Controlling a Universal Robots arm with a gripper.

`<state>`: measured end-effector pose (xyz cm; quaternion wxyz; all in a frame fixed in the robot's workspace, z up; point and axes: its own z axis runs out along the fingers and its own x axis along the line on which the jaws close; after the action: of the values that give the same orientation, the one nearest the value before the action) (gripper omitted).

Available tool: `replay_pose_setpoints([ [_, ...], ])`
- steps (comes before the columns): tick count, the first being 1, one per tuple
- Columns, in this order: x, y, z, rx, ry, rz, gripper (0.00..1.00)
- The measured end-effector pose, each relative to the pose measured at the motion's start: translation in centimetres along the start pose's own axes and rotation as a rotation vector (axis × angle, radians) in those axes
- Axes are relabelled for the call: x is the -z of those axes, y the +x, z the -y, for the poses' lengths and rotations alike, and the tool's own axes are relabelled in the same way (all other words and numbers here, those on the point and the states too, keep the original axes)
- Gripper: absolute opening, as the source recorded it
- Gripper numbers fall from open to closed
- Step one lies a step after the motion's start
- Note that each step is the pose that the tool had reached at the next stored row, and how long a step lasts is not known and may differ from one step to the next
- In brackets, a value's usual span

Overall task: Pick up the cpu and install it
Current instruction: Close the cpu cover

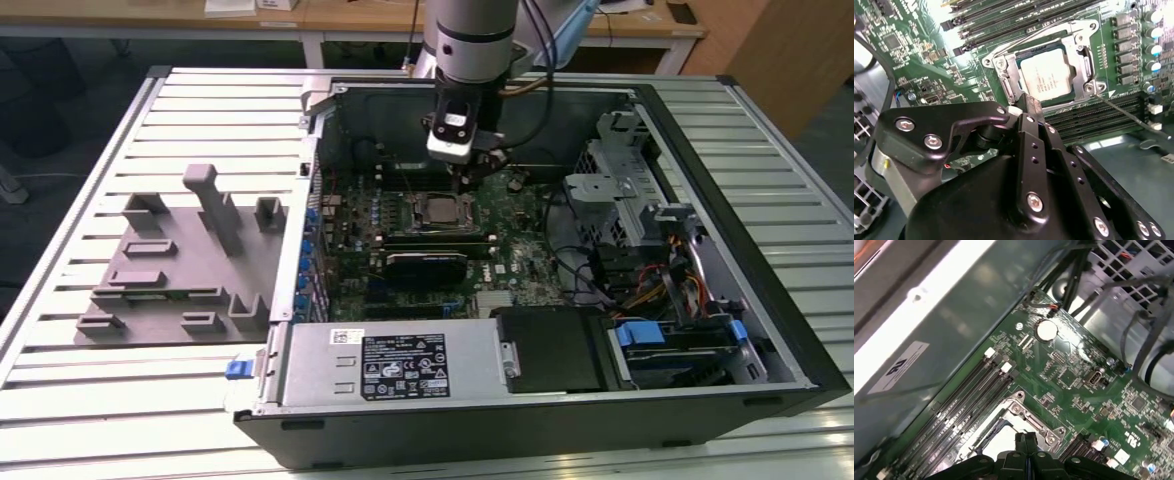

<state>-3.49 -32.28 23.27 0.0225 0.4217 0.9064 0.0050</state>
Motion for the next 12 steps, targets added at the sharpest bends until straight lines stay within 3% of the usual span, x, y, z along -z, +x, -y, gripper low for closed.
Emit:
replay_pose_setpoints([
  [12, 0.0, 0.0, 0.0, 0.173, -0.0062, -0.0047, 0.11],
])
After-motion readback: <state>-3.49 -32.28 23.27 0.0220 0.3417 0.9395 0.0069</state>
